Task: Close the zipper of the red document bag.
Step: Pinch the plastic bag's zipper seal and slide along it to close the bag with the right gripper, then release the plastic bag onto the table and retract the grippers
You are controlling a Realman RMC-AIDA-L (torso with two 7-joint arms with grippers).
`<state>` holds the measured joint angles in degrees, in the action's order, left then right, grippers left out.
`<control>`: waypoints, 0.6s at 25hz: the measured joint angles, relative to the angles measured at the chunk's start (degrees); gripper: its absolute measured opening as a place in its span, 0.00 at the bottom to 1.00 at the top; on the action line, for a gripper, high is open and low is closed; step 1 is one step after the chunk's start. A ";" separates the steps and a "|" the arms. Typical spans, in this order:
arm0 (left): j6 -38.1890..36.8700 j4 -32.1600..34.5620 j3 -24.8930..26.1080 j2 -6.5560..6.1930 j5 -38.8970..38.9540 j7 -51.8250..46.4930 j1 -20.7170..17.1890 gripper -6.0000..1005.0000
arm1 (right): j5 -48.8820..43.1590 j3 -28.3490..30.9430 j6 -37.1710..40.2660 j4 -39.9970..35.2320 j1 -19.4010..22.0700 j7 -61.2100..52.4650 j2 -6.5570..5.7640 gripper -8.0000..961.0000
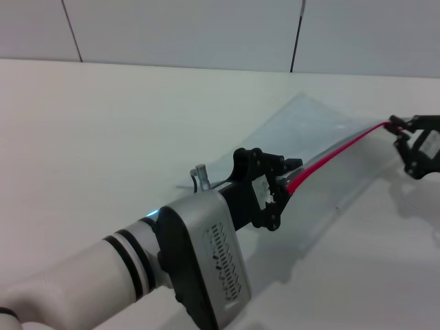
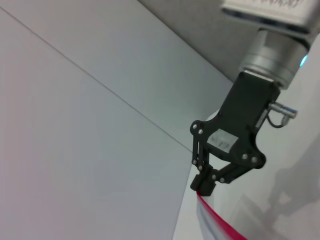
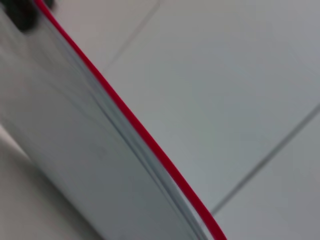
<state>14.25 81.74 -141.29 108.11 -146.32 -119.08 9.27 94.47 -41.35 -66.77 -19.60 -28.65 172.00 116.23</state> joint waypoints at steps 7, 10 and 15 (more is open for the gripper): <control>1.10 0.83 -1.71 -1.11 0.08 -0.10 -0.04 0.06 | 0.02 5.53 5.94 0.00 -0.28 0.00 -0.04 0.14; 1.49 1.04 -2.25 -1.38 0.08 -0.13 -0.04 0.05 | 0.06 7.73 8.22 0.00 -0.51 0.00 -0.05 0.14; 2.21 1.09 -3.06 -1.69 0.02 -0.01 -0.05 0.05 | 0.05 12.59 10.65 0.02 -0.73 0.01 -0.05 0.15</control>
<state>16.46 82.83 -144.35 106.42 -146.30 -119.10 9.22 94.51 -28.77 -56.12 -19.58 -29.38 172.01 116.19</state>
